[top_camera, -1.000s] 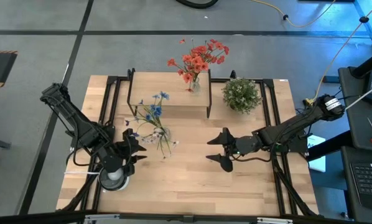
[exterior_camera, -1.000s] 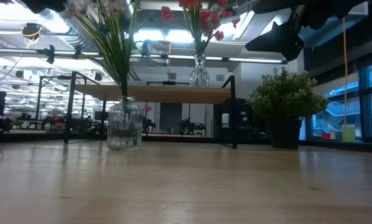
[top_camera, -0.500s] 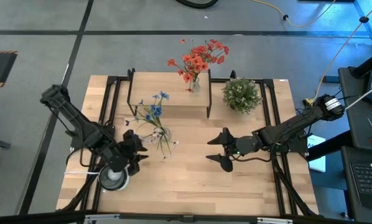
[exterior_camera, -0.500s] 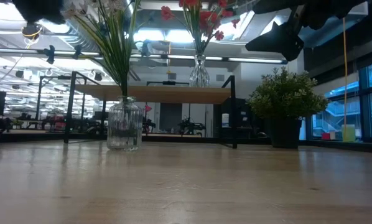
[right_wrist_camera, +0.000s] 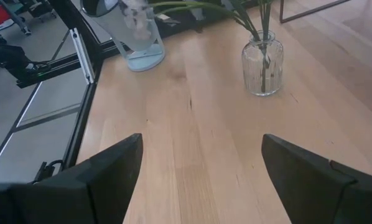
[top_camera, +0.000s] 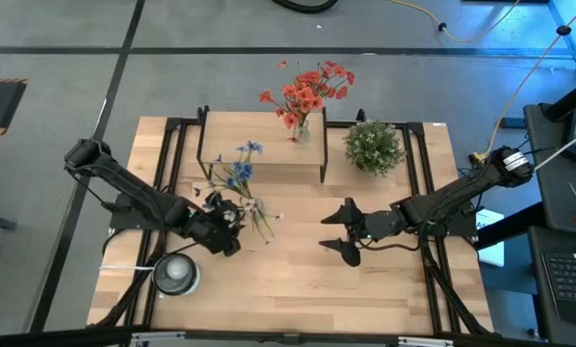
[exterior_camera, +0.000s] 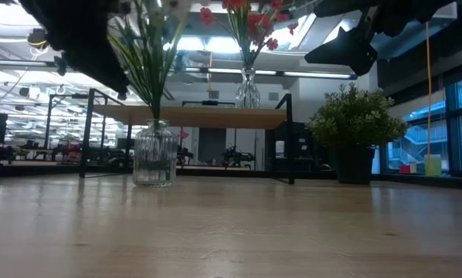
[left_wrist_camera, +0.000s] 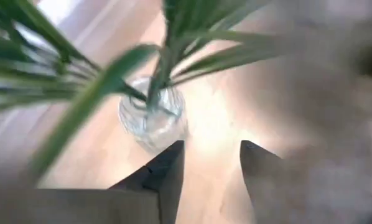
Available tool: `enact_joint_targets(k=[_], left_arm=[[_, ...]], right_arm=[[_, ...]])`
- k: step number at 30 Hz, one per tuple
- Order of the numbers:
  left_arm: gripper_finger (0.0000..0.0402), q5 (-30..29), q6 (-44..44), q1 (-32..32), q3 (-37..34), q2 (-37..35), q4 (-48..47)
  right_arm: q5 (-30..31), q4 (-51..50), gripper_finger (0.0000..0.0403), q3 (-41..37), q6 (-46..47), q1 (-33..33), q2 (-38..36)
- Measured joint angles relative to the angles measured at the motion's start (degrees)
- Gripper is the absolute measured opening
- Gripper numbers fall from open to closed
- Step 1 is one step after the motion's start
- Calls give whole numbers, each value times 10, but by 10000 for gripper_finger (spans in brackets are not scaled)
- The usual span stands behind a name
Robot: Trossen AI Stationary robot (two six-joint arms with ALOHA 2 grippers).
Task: Pick and place flowers into a vace then onto a shelf
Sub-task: Put the transparent vase with colored flowers on the shelf
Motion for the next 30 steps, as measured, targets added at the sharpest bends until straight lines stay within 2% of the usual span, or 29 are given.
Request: enact_joint_targets(k=[6,9,11,21,30], left_arm=[[195,14,30,51,0,14,35],[212,44,17,69,0,27,37],[219,42,1,73,0,38,37],[222,-71,-86,82,0,111,42],[222,-103,-91,92,0,148,87]], right_arm=[[0,0,330,0,0,0,0],[0,0,330,0,0,0,0],[0,0,330,0,0,0,0],[0,0,330,0,0,0,0],[0,5,330,0,0,0,0]])
